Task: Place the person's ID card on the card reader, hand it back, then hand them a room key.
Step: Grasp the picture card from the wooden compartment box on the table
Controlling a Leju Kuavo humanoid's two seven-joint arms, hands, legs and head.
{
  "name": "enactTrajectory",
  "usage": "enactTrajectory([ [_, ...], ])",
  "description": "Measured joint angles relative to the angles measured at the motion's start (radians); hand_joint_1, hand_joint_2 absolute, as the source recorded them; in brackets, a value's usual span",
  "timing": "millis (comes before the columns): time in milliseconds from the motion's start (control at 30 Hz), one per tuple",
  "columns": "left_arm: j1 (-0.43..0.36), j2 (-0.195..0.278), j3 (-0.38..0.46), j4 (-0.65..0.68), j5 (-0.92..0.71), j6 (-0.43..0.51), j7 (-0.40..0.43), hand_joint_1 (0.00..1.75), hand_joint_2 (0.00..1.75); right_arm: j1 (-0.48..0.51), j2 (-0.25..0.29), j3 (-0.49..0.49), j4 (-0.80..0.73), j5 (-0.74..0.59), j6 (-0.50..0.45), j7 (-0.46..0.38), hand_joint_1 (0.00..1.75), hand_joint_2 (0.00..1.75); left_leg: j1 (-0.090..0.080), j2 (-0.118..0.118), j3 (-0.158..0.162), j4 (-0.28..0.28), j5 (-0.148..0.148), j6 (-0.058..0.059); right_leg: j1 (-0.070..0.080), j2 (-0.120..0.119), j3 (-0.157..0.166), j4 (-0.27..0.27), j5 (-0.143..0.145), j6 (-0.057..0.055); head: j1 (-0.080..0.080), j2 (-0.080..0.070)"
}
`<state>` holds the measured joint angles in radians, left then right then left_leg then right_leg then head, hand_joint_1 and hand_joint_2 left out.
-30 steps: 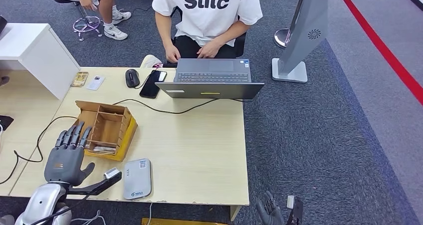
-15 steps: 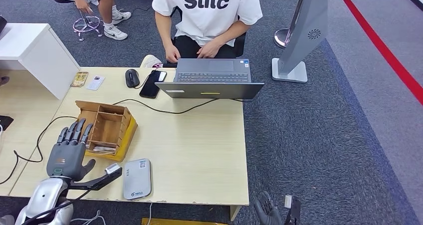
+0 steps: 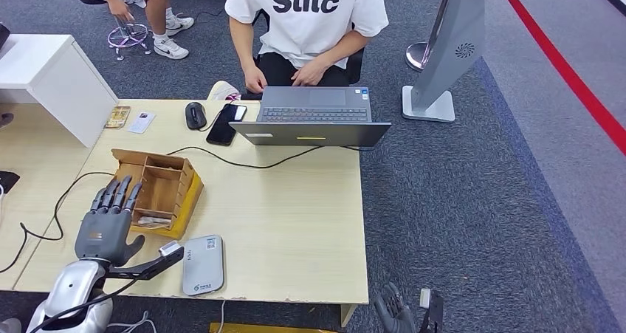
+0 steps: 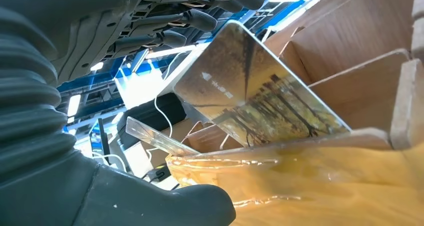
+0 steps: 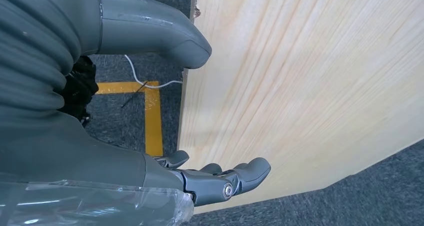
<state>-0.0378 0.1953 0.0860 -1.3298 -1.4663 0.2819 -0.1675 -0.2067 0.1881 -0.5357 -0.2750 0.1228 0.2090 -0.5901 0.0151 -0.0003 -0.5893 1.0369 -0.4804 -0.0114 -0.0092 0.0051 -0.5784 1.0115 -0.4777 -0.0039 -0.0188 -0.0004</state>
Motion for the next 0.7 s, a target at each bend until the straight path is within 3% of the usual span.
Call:
enactTrajectory([
  [633,0.008,0.000,-0.071,-0.013,-0.033,0.014,0.001,0.01,1.75,0.000,0.000,0.000,0.000,-0.005,0.001,-0.003,0.00,1.75,0.000,0.000,0.000,0.000,0.000,0.000,0.000,0.000,0.000,0.000,0.000,0.000,0.000,0.000],
  [700,0.009,0.000,-0.074,-0.013,-0.030,0.013,0.003,0.89,1.75,0.000,0.000,0.000,0.000,-0.006,0.001,-0.003,0.00,1.75,0.000,0.000,0.000,0.000,0.000,0.000,0.000,0.000,0.000,0.000,0.000,0.000,0.000,0.000],
])
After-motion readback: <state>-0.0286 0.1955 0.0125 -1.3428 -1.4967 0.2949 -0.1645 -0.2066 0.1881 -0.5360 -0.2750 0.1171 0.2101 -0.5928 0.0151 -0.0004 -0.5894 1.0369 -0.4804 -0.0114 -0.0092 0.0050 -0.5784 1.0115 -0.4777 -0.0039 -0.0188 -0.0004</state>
